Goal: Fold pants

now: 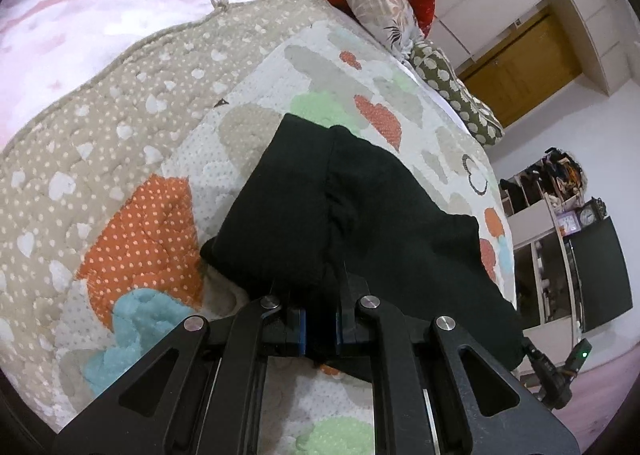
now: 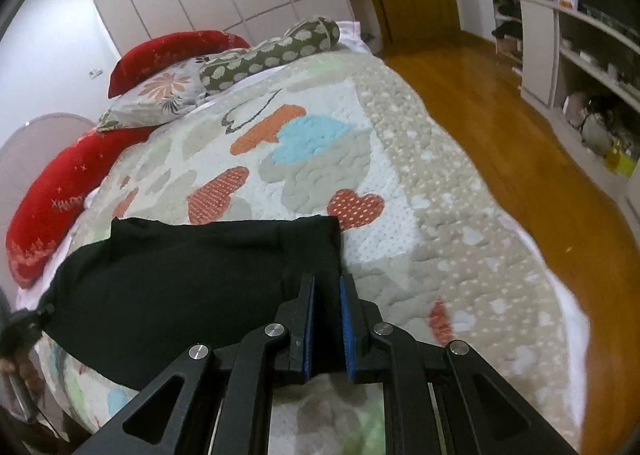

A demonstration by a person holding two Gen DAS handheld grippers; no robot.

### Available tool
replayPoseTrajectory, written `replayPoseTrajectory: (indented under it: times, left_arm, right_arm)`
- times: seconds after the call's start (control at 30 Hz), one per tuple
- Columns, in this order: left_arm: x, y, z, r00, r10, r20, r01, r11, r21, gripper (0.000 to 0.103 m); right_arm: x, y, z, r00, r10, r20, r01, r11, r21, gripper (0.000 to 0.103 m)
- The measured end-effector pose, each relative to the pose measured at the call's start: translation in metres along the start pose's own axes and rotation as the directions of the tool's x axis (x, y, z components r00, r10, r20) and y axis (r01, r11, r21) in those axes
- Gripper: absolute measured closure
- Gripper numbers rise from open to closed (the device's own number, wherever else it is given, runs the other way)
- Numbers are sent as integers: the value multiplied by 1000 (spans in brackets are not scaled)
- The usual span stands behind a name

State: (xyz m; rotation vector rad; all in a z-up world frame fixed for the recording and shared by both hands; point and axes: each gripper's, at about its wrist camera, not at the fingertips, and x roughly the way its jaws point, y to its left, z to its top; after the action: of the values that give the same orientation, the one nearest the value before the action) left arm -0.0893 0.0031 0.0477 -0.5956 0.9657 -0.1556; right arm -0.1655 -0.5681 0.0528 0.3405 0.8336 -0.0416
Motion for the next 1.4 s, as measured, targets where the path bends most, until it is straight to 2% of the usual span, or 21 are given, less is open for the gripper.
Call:
replayPoseTrajectory:
  times: [0.1, 0.13, 0.2, 0.27, 0.3, 0.37, 0.4, 0.47, 0.6, 0.73, 0.83, 0.87, 0.9, 0.97, 1.07, 1.1, 1.13, 1.17, 1.23, 1.33, 1.4]
  left_arm:
    - [4, 2, -3, 1000, 25, -4, -25, 1000, 0, 95]
    - [5, 4, -5, 999, 35, -5, -35, 999, 2, 95]
    - [6, 3, -6, 998, 65, -5, -65, 998, 13, 93]
    - [3, 1, -6, 996, 85, 7, -85, 996, 36, 91]
    - [1, 0, -5, 995, 102, 18, -103, 994, 48, 87]
    - [-7, -3, -4, 987, 151, 52, -154, 986, 63, 83]
    - [-11, -2, -3, 984, 167, 68, -171, 983, 61, 77]
    - [-17, 0, -2, 983, 158, 91, -163, 985, 50, 69]
    - [-26, -4, -1, 979, 165, 120, -173, 984, 54, 68]
    - [-38, -12, -1, 968, 188, 164, -202, 976, 79, 61]
    - [-48, -8, 0, 919, 315, 237, -344, 935, 90, 61]
    - [-52, -3, 2, 907, 337, 254, -365, 928, 72, 61]
    - [-55, 3, 5, 908, 329, 258, -351, 935, 42, 61]
    - [-55, 10, 9, 934, 263, 240, -276, 961, 18, 61]
    - [-44, 2, 12, 947, 235, 218, -248, 968, 35, 60]
    - [-38, -3, 13, 954, 218, 207, -232, 972, 44, 60]
    - [-32, -9, 14, 960, 199, 196, -214, 975, 57, 60]
    - [-22, -17, 15, 967, 176, 183, -193, 978, 79, 60]
    - [-10, -27, 17, 970, 177, 168, -197, 974, 110, 60]
    - [16, -34, 20, 969, 195, 149, -216, 967, 139, 60]
    - [37, -30, 22, 966, 229, 119, -244, 961, 134, 60]
  right_arm:
    - [-4, -8, -1, 999, -40, -21, 40, 999, 14, 90]
    - [-5, -10, 0, 997, -76, -29, 77, 997, 26, 87]
    - [-12, -13, 0, 992, -123, -30, 124, 991, 42, 73]
    - [-21, -6, 3, 995, -102, 5, 102, 994, 37, 55]
    - [-23, -2, 4, 996, -94, 14, 93, 995, 28, 55]
    - [-26, 14, 9, 998, -60, 19, 60, 998, 1, 54]
    - [-24, 25, 12, 999, -25, 20, 25, 1000, -18, 54]
    - [-13, 53, 15, 997, 71, 4, -71, 995, -65, 54]
    - [20, 106, 21, 979, 196, -50, -201, 972, -125, 54]
    - [61, 163, 32, 960, 257, -107, -273, 943, -189, 54]
    - [89, 204, 38, 959, 248, -138, -278, 920, -277, 54]
    - [96, 212, 39, 961, 240, -140, -272, 915, -297, 54]
    - [104, 222, 41, 962, 231, -145, -267, 908, -322, 54]
    - [121, 241, 43, 958, 240, -159, -282, 893, -351, 54]
    - [143, 254, 44, 953, 245, -179, -296, 879, -373, 54]
    - [151, 259, 42, 950, 248, -191, -306, 870, -387, 57]
    - [159, 261, 40, 953, 230, -197, -292, 867, -404, 74]
    - [165, 263, 38, 959, 200, -199, -268, 866, -422, 83]
    - [171, 263, 41, 964, 193, -181, -254, 870, -422, 85]
    - [175, 259, 51, 981, 151, -120, -188, 891, -414, 86]
    - [189, 256, 53, 977, 155, -149, -201, 902, -381, 86]
